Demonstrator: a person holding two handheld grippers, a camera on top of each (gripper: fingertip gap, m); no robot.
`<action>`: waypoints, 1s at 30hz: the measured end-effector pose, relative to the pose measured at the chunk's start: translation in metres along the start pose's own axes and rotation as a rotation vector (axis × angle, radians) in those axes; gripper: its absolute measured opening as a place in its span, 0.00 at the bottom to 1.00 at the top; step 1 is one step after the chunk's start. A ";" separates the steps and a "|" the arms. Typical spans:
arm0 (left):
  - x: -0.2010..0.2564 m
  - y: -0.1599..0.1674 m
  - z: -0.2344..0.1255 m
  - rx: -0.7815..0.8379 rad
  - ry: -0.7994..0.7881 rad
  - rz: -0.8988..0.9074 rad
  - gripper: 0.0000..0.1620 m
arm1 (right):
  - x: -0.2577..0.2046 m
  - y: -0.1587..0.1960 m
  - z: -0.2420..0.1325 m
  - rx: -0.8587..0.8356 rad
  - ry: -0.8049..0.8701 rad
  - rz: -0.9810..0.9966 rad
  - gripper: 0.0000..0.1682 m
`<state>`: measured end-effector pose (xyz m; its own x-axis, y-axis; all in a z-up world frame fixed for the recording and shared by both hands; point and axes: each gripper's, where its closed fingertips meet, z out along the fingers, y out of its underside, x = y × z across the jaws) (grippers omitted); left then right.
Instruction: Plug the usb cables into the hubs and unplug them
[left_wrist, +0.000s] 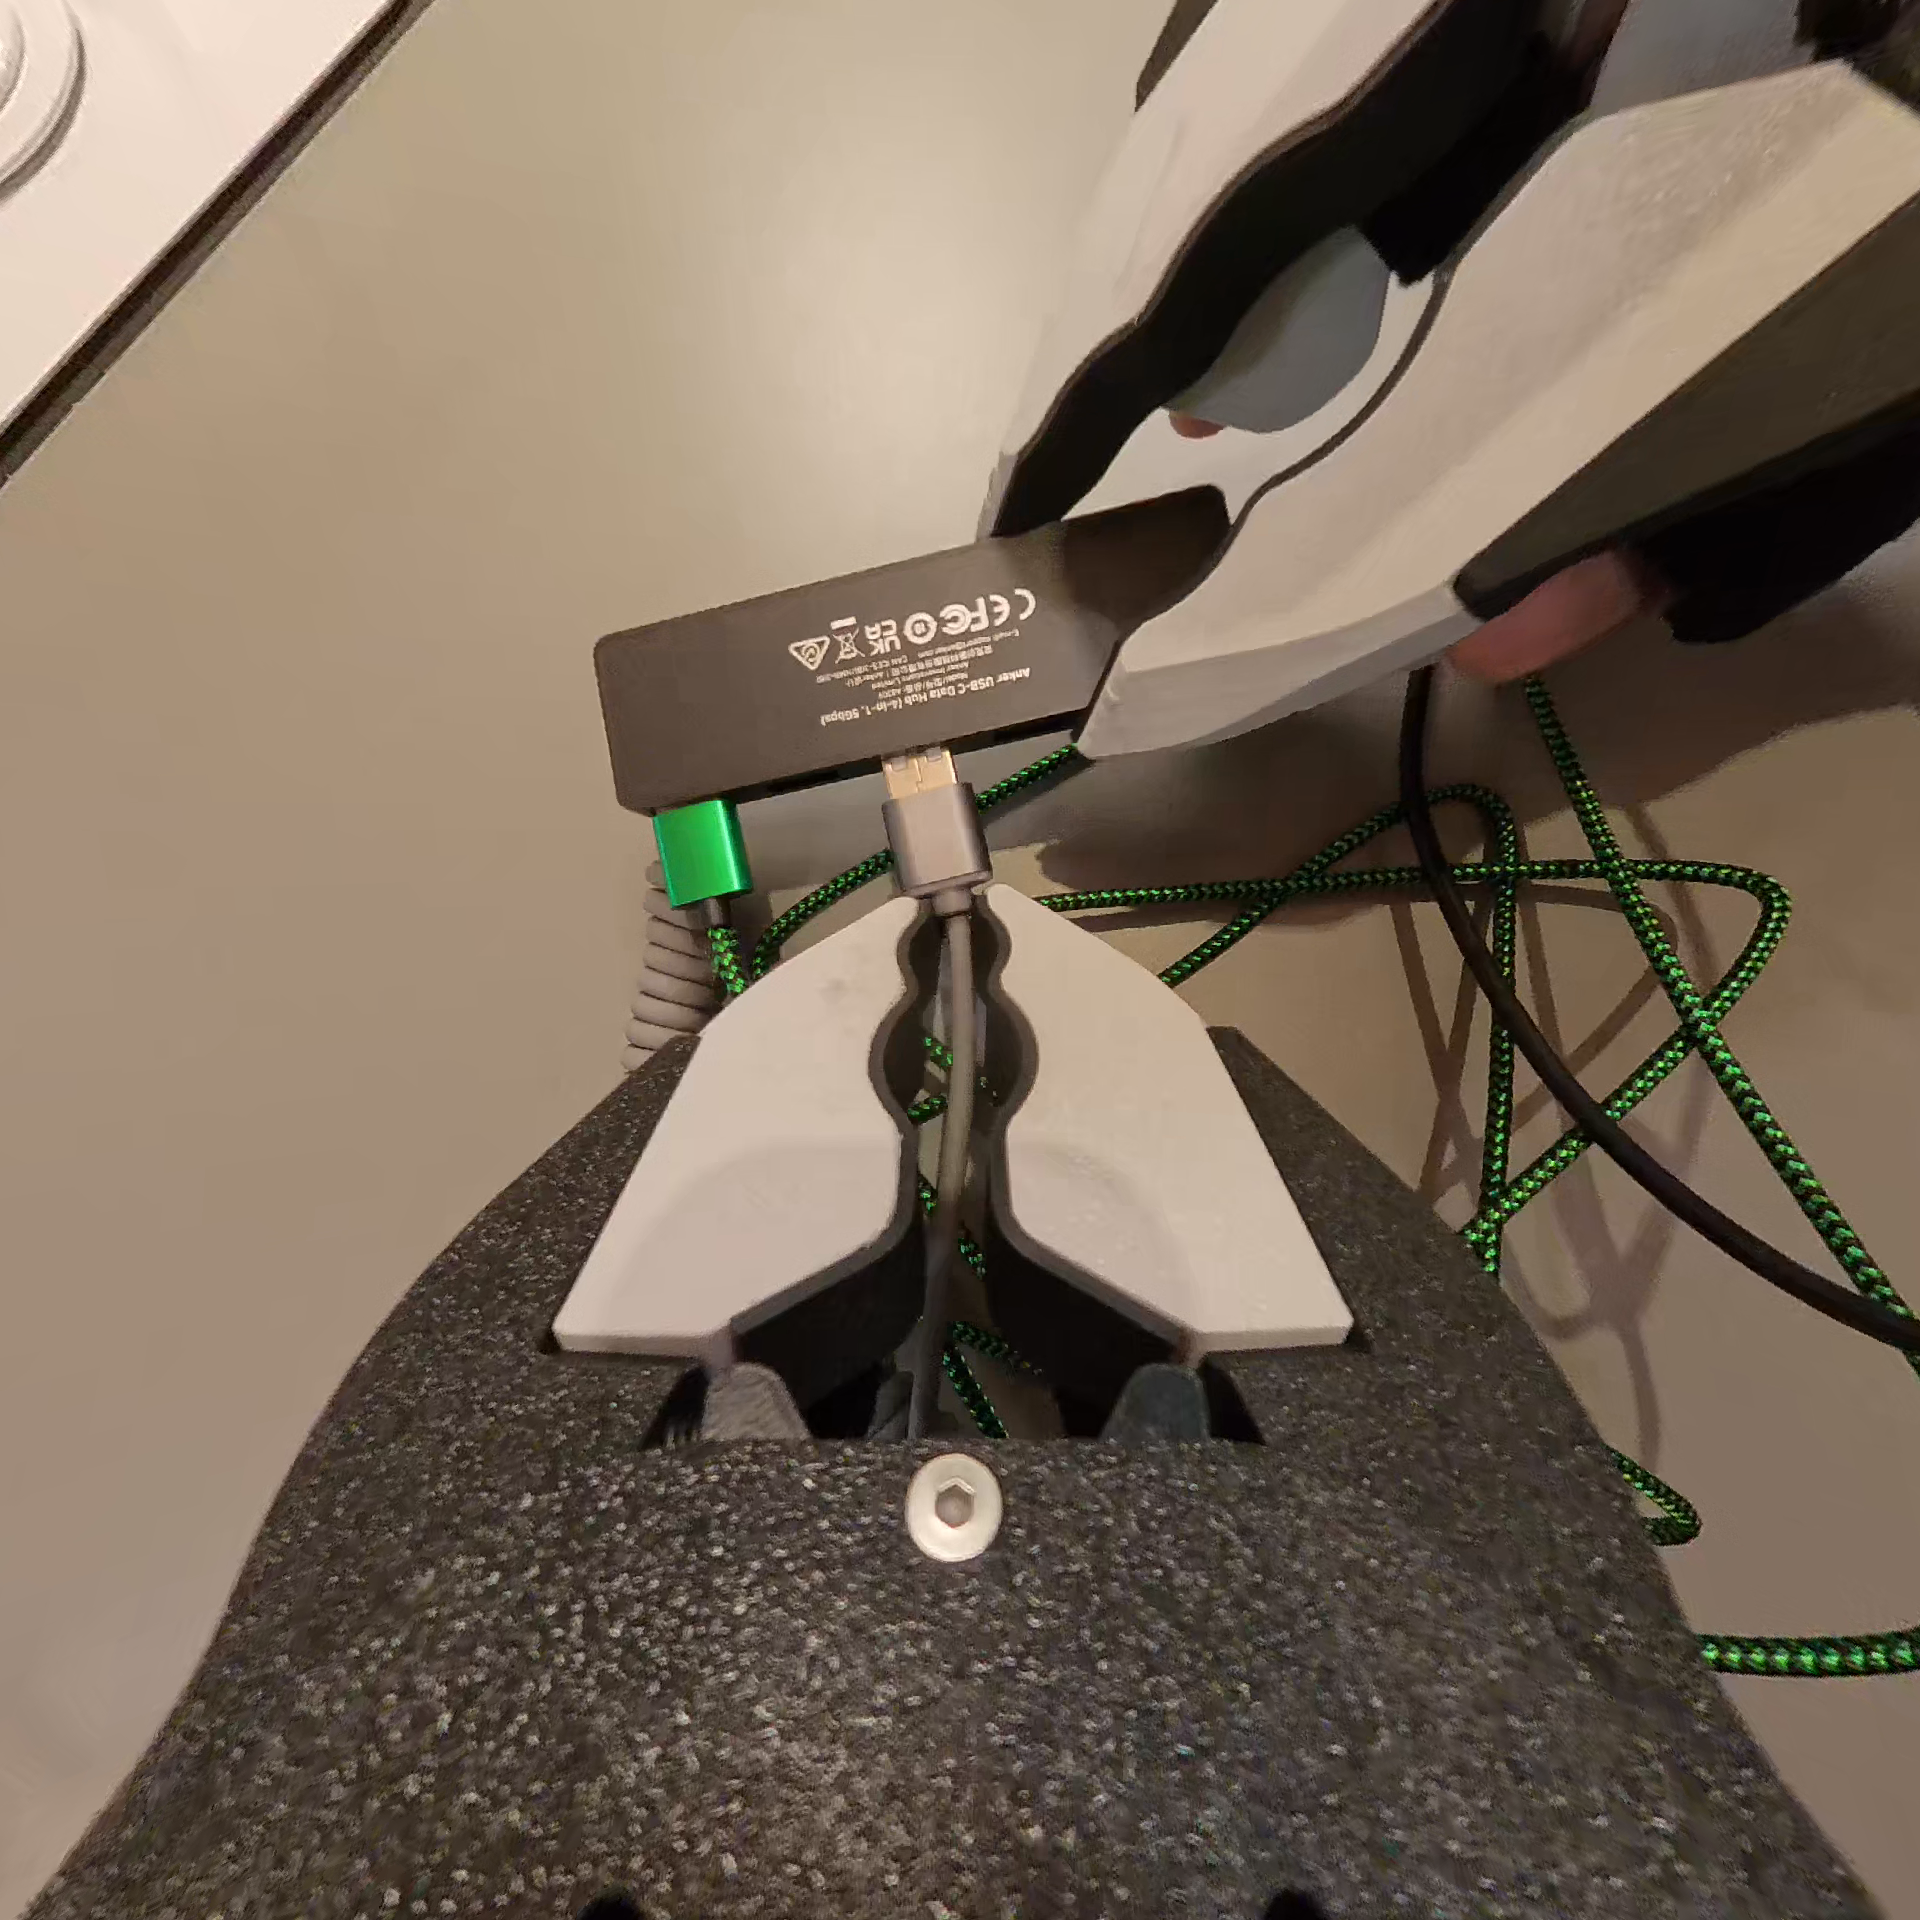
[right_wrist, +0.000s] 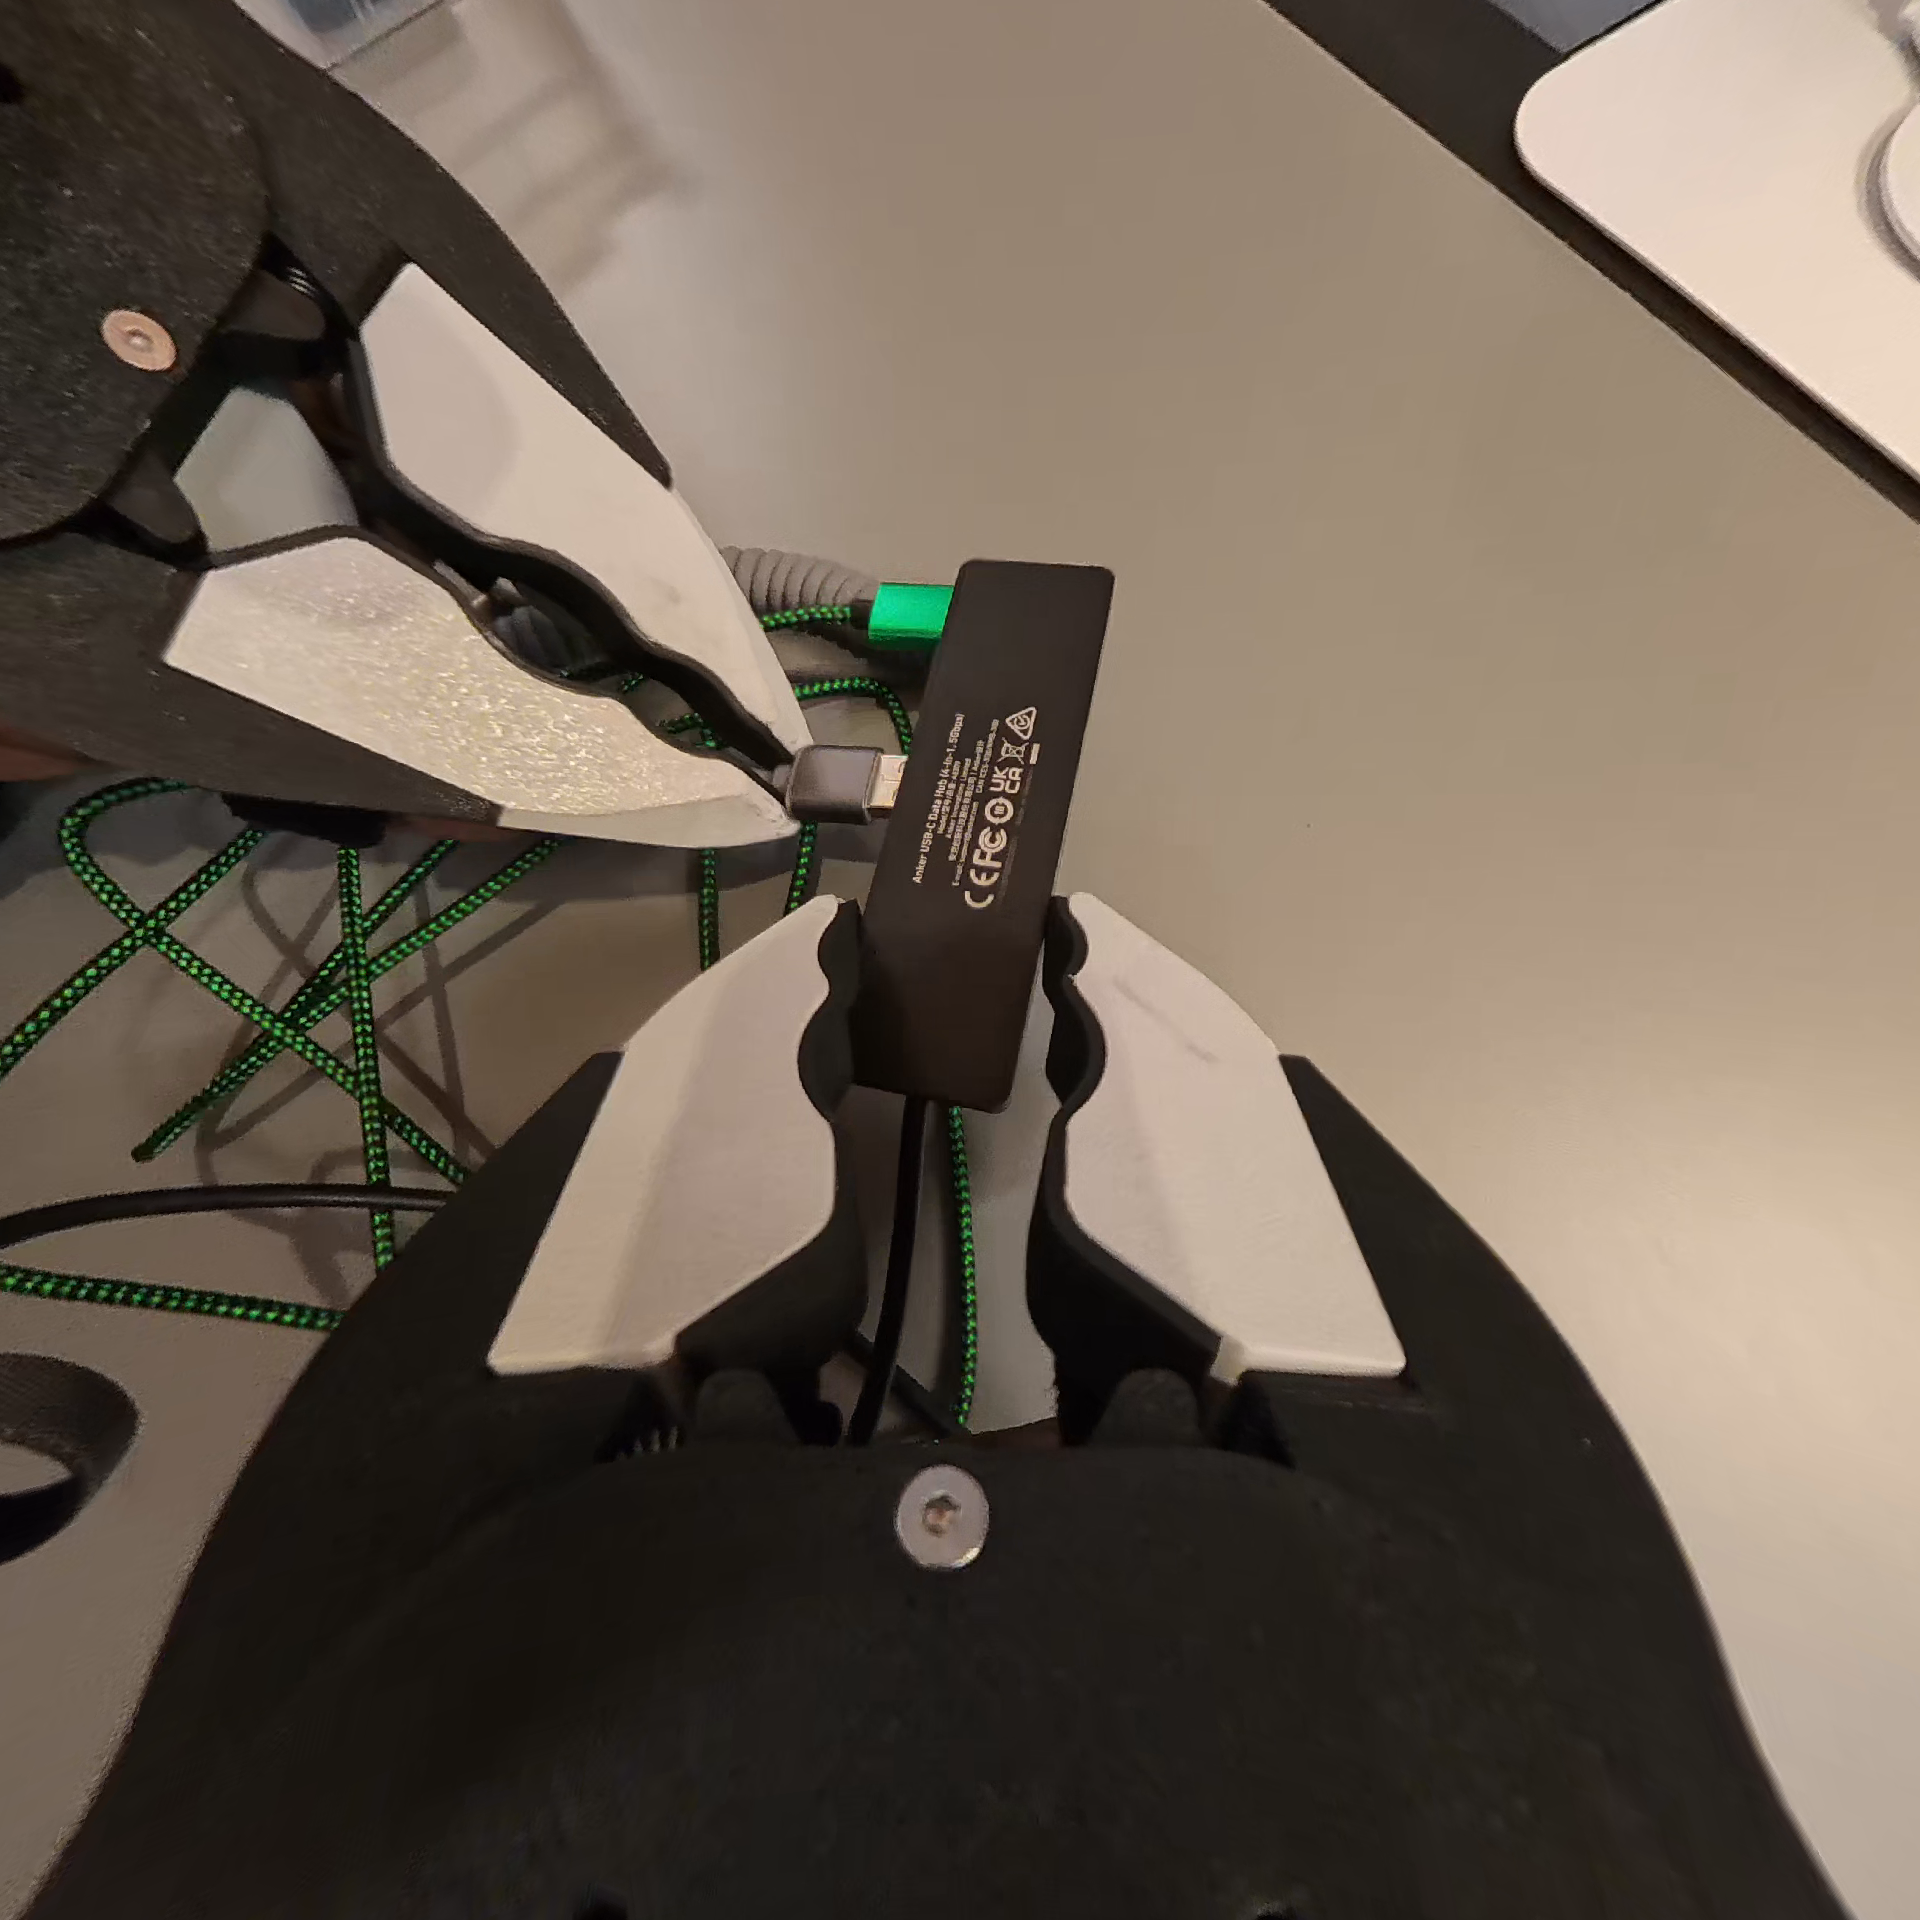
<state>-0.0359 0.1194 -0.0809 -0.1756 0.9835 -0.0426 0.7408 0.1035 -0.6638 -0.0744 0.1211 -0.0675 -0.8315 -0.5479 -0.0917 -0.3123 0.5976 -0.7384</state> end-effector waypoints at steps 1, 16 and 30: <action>0.001 0.000 0.001 0.003 0.002 0.000 0.03 | 0.000 0.002 0.000 -0.010 -0.008 -0.005 0.20; 0.001 0.003 0.004 -0.019 -0.004 0.049 0.03 | -0.007 0.005 0.001 -0.028 -0.046 -0.162 0.21; -0.001 -0.005 -0.001 0.043 0.029 0.036 0.03 | -0.005 -0.002 -0.004 0.038 -0.118 -0.061 0.21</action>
<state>-0.0383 0.1186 -0.0767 -0.1300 0.9905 -0.0453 0.7173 0.0624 -0.6940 -0.0716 0.1251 -0.0628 -0.7509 -0.6491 -0.1220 -0.3414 0.5396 -0.7696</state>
